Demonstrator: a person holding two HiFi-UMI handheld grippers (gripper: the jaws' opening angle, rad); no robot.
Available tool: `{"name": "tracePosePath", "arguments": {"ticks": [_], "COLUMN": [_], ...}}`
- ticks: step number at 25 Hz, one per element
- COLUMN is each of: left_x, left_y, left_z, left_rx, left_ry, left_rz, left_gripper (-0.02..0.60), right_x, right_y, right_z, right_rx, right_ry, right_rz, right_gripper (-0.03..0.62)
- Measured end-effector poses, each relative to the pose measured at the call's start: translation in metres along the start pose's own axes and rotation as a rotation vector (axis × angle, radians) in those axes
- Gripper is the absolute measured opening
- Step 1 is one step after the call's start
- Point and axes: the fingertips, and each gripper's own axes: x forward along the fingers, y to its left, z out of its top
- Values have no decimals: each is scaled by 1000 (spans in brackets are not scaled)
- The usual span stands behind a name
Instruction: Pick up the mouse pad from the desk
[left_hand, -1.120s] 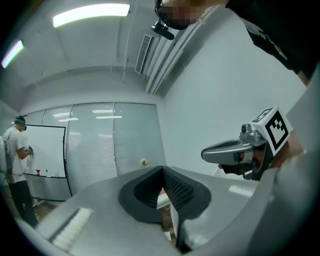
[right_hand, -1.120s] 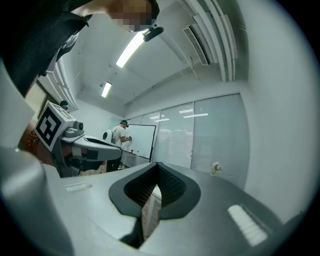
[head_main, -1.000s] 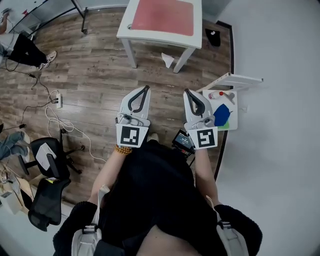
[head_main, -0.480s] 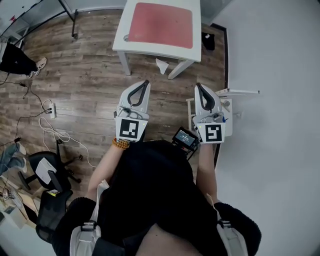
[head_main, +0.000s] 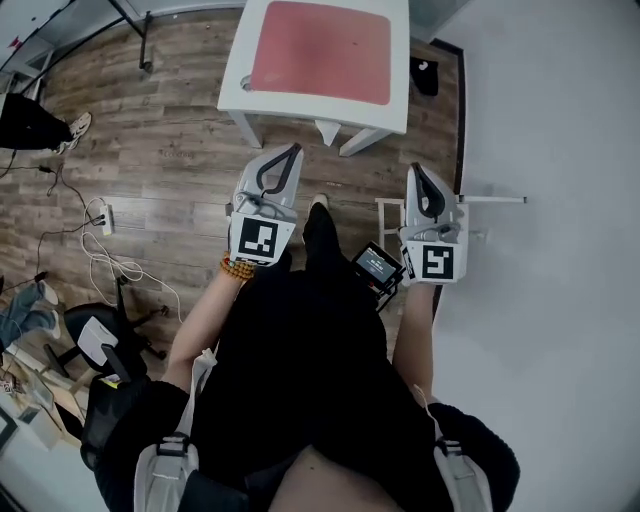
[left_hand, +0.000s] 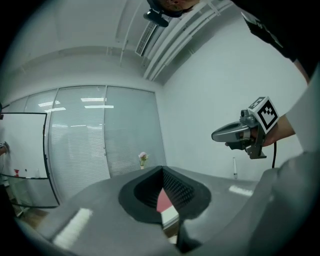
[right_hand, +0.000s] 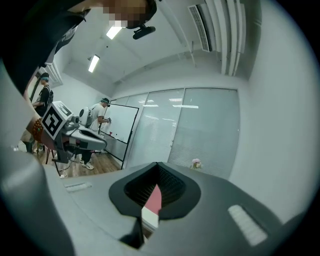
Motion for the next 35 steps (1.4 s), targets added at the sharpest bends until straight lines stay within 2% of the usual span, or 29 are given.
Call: {"name": "tracePosePath", "arguments": {"ticks": [2,7,13,18,22,31,35], "left_x": [17,68,106,120,135,188,216], "left_y": [7,12,-1,2,25,90,107], "left_z": [-3,5,-18,-44,-71,-122,-144], "left_rx": [0,112,161,164,153,179,170], "left_ry": [26,79,156,240,290,307,309], "left_rz": [14,1,25,8,3,-67,-139], "left_gripper": [0,0,0,0,0,5,23], "right_x": [22,82,118,146,176,253,284], "right_y": [-13,-51,-69,-66,-65,-59,-59], "right_z": [-2,5,-26,-51,-66,-94,-111], "right_rx": [-5,-4,-17,-70,-99,-155,-173], "right_ry": [-6,-73,-90,-11,41,155,224], "right_rz": [16,87,198,276,302,336,339], "right_gripper": [26,26,26,26,27,28,28]}}
